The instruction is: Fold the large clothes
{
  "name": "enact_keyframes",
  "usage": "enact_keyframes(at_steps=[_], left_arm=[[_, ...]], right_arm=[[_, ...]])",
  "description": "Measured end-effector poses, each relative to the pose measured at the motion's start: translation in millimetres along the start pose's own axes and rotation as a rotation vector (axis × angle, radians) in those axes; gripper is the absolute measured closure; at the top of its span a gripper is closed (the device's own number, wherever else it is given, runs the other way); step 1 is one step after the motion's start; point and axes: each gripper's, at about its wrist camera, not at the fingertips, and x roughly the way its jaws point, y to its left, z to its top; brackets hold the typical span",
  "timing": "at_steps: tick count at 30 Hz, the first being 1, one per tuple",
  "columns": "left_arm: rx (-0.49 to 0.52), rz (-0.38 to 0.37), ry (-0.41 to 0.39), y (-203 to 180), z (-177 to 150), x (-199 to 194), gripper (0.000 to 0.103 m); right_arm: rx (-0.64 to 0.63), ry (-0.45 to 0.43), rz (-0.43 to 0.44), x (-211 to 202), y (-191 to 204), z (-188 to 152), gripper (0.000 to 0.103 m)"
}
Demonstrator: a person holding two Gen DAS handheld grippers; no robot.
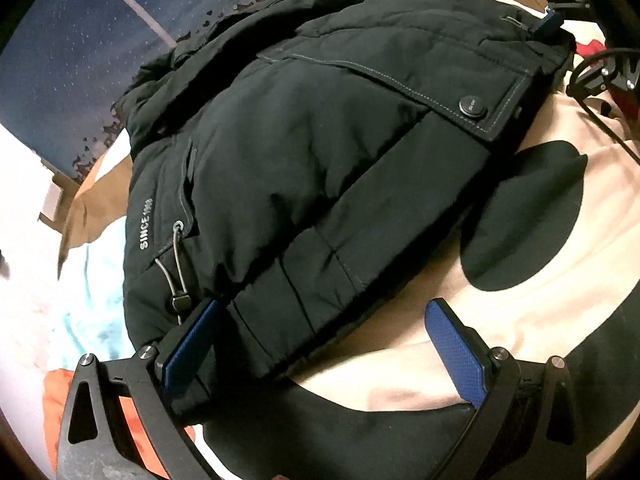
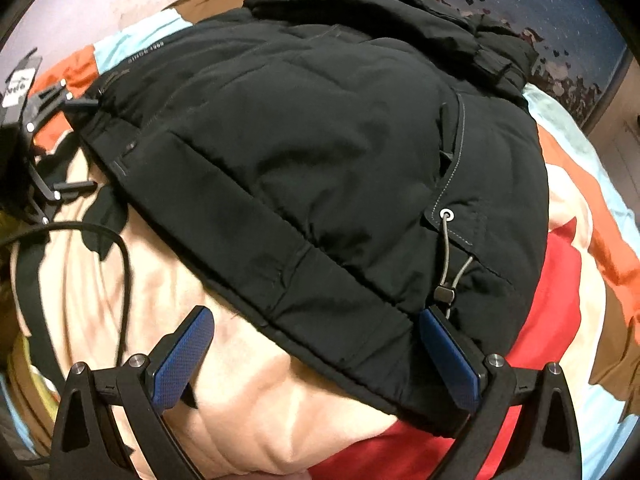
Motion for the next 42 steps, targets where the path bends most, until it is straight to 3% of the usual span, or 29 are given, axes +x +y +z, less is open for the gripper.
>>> enact_keyframes(at_steps=[7,14,20,23,25,29,32,34,37,42], left_arm=[[-0.01,0.095,-0.014,-3,-5,-2,0.004],[0.034,0.143,-0.049,-7,-6,-5,0.004],[0.069,0.245,-0.08,-11,-16,-12,0.004],[0.069,0.261,-0.072,-4,-16,-7,0.004],[0.071,0.267,-0.075,2,-15,-6,0.004],[0.05,0.256,-0.069,14,-14,-5,0.004],[0.035,0.232,-0.075,16,-14,-9,0.004],[0.023,0.212,-0.086,21,-13,-13,0.004],[0.001,0.186,-0.092,23,-9,-17,0.004],[0.015,0.176,-0.092,16,-8,-16,0.004]], right_arm=[[-0.037,-0.056,-0.125,3,14,0,0.0],[-0.103,-0.104,-0.234,-6,22,-3,0.001],[-0.155,-0.145,-0.305,-11,25,-5,0.002],[-0.161,-0.174,-0.327,-14,24,-3,0.004],[-0.158,-0.198,-0.343,-18,21,-1,0.018],[-0.131,-0.242,-0.338,-27,15,4,0.026],[-0.13,-0.25,-0.294,-31,14,8,0.041],[-0.125,-0.25,-0.239,-33,13,14,0.063],[-0.121,-0.272,-0.198,-41,12,25,0.073],[-0.047,-0.299,-0.121,-54,2,47,0.079]])
